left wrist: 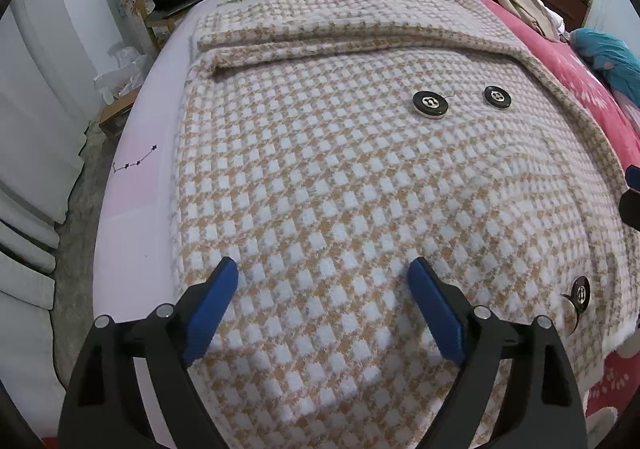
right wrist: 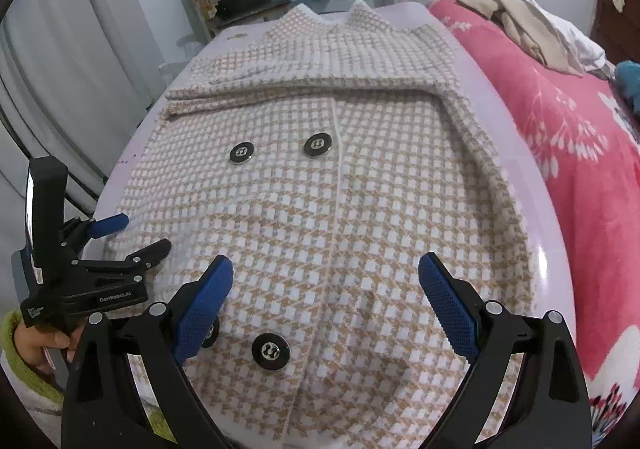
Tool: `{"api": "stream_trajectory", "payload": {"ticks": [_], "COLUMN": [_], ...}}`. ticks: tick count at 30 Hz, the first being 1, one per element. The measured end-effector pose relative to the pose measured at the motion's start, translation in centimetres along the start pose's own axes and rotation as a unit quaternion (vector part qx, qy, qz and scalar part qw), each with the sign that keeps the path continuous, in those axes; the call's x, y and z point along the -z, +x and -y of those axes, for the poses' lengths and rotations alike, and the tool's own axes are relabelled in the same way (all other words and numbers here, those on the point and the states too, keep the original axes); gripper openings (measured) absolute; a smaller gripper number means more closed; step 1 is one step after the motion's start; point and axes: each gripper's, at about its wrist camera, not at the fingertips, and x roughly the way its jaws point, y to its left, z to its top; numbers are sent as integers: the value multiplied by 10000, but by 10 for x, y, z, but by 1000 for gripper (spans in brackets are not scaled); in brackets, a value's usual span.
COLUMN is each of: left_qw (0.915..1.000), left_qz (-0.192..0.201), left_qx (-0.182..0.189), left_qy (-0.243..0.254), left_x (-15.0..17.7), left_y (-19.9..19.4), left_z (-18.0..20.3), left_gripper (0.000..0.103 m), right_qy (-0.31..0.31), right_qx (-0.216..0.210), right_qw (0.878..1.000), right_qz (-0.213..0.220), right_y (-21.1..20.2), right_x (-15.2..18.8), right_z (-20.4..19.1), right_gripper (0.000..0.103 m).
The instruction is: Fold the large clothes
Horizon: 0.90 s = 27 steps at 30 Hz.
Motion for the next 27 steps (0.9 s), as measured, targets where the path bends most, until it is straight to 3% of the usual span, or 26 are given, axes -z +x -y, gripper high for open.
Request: {"api": "stream_trajectory", "payload": {"ticks": [27], "left_qw": [10000], "left_qz": [-49], "left_qx": [-59], "left_qy": [10], "left_x": [0], "left_y": [2], "left_z": [1], "left_gripper": [91], "right_qy": [79], "right_qx": [17], "right_qw": [9999], "right_qz": [-147], "right_y": [15], "right_x": [0], "right_z": [6], "right_gripper": [90]}}
